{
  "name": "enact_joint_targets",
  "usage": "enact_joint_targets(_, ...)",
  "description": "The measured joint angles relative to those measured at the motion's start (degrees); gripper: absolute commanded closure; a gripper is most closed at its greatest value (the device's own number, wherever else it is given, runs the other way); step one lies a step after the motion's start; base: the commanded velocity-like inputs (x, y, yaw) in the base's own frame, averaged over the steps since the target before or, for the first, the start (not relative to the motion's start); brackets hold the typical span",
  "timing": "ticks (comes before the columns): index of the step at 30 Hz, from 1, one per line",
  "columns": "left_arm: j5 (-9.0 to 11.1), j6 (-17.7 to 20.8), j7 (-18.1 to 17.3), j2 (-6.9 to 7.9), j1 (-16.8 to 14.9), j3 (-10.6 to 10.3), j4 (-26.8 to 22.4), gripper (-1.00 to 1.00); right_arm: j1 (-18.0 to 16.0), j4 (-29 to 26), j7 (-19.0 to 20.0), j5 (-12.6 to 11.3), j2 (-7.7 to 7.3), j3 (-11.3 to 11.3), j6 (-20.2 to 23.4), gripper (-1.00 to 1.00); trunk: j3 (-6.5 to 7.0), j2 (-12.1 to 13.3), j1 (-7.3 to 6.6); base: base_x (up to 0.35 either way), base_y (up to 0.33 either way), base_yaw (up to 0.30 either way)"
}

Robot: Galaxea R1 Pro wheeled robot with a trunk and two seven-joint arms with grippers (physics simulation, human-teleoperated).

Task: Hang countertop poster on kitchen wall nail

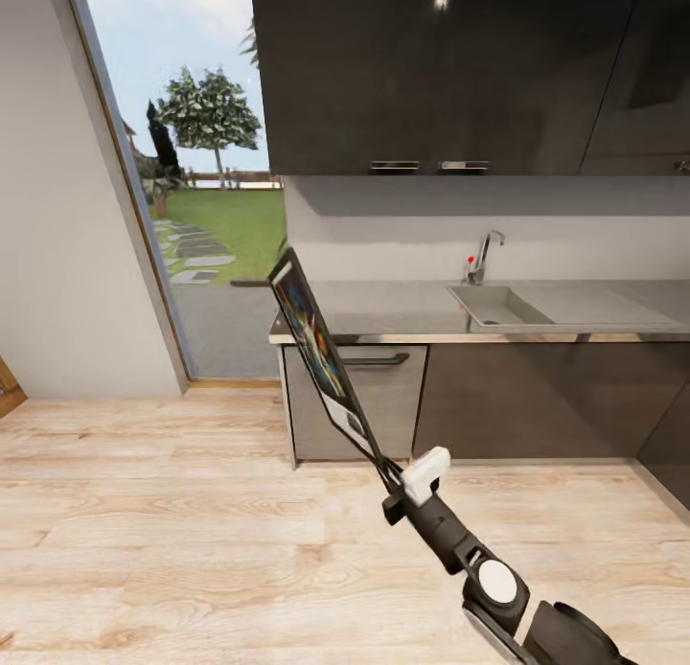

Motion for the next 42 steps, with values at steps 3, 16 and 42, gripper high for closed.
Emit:
enact_joint_targets(3,-0.03,-0.41,-0.01,0.0,0.0,-0.03,0.01,-1.0,-0.03,0.56,13.02,-3.46,-0.91,-5.49,0.09,1.0,0.0,0.0,0.0,0.0,0.0,0.0)
enact_joint_targets(16,-0.22,-2.06,-0.23,0.0,0.01,-1.1,2.3,-1.0,-0.05,9.5,58.97,-7.52,-1.93,-31.09,6.95,1.0,0.0,0.0,0.0,0.0,0.0,0.0)
enact_joint_targets(42,-0.21,-2.64,-0.26,0.0,0.0,-2.81,2.83,-1.0,-0.04,15.89,76.55,-19.05,-1.42,-43.19,12.85,1.0,0.0,0.0,0.0,0.0,0.0,0.0)
